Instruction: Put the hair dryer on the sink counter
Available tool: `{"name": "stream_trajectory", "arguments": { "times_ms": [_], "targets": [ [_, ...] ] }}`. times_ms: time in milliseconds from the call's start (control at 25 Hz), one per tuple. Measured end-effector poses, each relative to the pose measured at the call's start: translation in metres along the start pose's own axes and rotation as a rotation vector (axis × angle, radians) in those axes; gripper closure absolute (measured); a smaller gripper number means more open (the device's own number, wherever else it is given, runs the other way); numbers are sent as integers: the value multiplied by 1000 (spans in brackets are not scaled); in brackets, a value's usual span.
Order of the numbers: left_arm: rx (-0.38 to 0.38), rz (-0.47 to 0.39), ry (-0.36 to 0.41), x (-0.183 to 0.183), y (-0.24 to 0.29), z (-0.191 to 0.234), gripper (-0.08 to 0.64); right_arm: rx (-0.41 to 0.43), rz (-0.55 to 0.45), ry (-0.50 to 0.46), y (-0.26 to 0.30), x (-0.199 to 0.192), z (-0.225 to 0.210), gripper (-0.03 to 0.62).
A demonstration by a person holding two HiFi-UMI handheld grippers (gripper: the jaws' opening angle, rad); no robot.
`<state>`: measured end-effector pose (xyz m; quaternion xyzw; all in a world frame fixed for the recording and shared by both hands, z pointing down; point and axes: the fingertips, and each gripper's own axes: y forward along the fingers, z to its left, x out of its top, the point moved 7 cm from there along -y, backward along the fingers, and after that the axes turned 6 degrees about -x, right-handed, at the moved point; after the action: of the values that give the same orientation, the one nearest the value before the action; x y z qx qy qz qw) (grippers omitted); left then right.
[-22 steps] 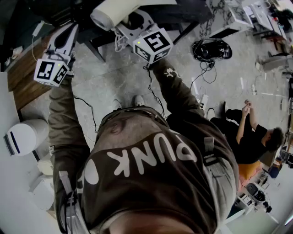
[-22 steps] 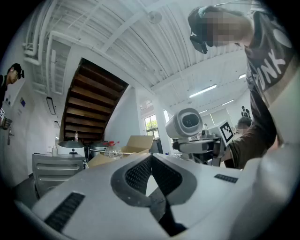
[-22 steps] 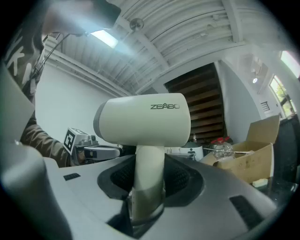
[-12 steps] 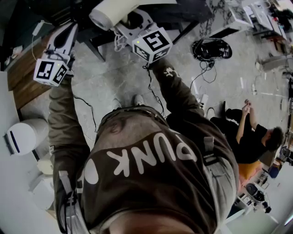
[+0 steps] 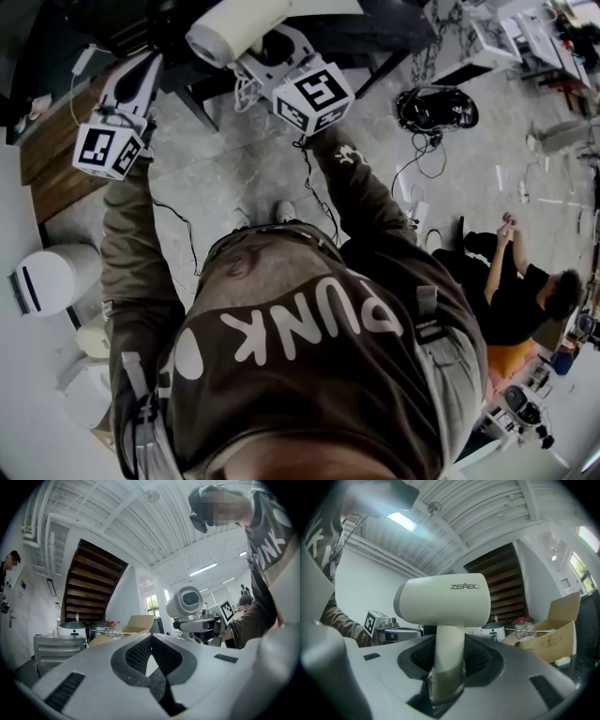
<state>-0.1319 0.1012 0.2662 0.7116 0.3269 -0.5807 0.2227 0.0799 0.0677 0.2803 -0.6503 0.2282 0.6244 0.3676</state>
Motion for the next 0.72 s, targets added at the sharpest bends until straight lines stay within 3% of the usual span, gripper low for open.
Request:
{"name": "stream_trajectory", "arguments": {
  "times_ms": [480, 720],
  "targets": [
    [72, 24, 6, 4, 31, -30, 566, 57, -23, 11, -28, 4, -33, 433],
    [90, 39, 1, -10, 40, -16, 566, 60, -19, 23, -15, -7, -46, 433]
  ]
}}
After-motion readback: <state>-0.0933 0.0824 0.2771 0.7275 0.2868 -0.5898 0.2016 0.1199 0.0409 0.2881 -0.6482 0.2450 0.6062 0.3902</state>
